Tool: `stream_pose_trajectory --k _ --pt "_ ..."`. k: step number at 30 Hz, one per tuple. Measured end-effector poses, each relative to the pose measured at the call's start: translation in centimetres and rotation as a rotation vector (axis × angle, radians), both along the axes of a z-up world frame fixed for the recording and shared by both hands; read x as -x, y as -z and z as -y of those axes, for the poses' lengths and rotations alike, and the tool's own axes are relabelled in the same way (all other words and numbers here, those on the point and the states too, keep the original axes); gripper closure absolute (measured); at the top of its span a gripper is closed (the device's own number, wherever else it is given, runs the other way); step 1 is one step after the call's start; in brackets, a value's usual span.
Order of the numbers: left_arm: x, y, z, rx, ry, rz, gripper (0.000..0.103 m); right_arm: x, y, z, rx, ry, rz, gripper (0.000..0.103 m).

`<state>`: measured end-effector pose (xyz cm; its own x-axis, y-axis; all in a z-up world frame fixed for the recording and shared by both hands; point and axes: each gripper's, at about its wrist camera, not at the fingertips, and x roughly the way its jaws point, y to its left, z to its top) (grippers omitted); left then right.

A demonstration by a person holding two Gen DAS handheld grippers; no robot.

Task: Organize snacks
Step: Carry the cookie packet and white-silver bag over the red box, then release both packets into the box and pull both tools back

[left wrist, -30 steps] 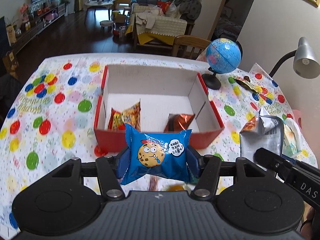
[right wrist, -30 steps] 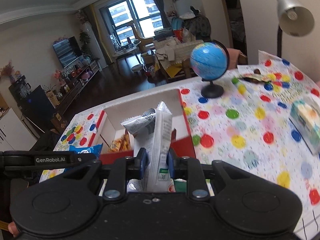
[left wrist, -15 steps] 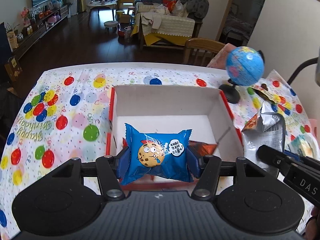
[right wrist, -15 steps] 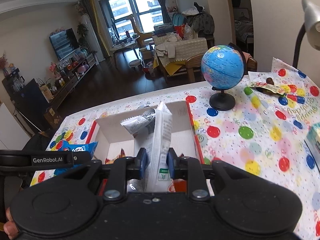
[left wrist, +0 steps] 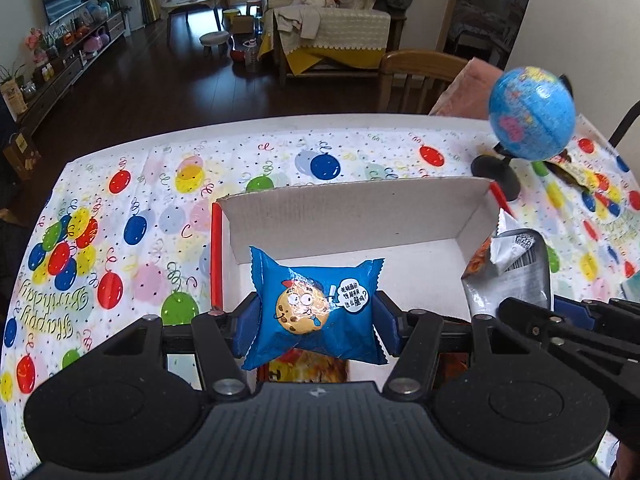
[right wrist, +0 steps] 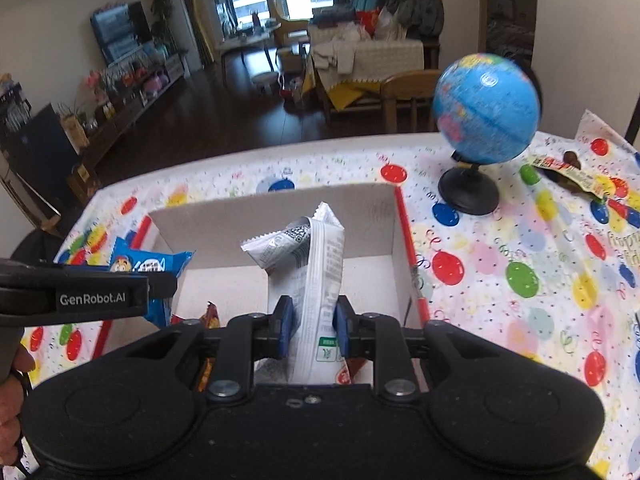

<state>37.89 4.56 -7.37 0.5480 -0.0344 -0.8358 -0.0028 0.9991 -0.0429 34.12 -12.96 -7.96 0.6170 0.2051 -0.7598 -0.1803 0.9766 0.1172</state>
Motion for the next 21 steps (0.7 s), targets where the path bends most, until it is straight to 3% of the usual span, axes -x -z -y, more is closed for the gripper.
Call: stream_pose_trajectory --k 13,21 --pt "-3.4 4.2 0.2 -0.026 0.045 -0.083 0.044 -4.0 3.8 -1.5 0.065 -0.013 -0.096 0.082" --pt "-4.2 5.7 -0.1 -0.009 0.032 -0.133 0.042 -4.4 4.3 -1.4 0.071 0.004 -0.125 0.078"
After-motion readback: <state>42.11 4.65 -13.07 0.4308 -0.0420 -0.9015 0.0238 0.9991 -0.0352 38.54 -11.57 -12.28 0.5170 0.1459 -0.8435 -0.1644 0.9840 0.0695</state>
